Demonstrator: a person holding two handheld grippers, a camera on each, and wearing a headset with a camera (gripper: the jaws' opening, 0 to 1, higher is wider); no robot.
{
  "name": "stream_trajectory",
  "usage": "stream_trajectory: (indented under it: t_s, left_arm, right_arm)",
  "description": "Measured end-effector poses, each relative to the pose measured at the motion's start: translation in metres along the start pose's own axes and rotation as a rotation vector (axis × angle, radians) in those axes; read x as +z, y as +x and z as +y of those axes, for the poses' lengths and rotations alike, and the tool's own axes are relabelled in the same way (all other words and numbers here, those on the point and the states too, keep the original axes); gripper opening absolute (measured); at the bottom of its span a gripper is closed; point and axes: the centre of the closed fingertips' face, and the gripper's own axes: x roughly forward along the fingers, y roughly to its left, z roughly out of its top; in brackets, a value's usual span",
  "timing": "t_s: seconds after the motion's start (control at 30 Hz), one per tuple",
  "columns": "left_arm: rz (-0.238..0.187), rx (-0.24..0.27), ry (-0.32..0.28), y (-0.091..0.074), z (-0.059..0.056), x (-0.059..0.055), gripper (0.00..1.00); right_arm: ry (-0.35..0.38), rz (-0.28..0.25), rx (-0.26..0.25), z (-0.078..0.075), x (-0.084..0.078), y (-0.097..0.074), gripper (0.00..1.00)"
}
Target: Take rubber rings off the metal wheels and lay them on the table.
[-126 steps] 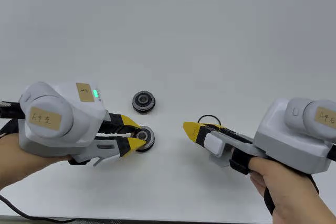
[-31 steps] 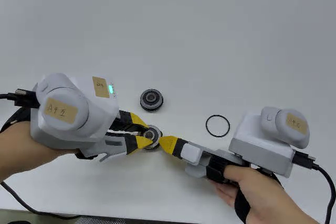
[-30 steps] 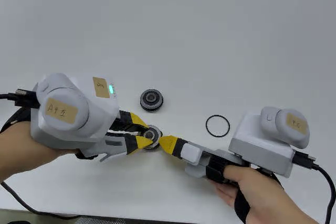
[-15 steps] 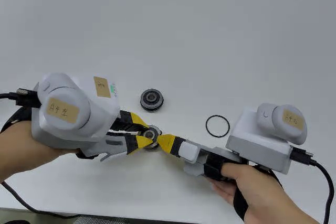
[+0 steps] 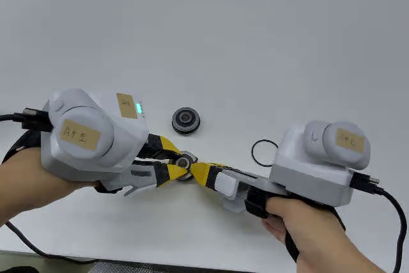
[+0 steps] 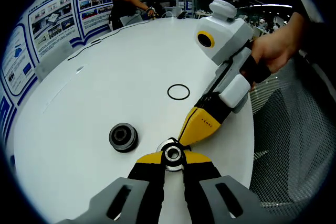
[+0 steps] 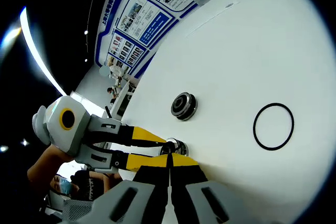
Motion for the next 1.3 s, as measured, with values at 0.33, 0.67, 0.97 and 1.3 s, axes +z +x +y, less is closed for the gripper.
stream_trajectory:
  t_s: [0.33, 0.67, 0.97, 1.3]
  left_arm:
    - [0.0, 0.003, 0.001, -0.0001, 0.0, 0.0003, 0.12]
    - [-0.003, 0.003, 0.004, -0.0002, -0.0003, 0.0006, 0.13]
    - [-0.005, -0.001, 0.011, -0.0001, 0.0, 0.0004, 0.13]
    - [-0.017, 0.018, 0.014, -0.0005, -0.0005, -0.0001, 0.13]
  right_arm:
    - [-0.038, 0.006, -0.004, 0.0015, 0.0006, 0.0019, 0.0]
    - [-0.087, 0.024, -0.002, 0.0085, 0.0033, 0.0073, 0.0]
    - [-0.037, 0.013, -0.001, 0.006, 0.004, 0.0047, 0.01]
    - [0.023, 0.004, 0.004, 0.0055, 0.003, 0.0035, 0.01]
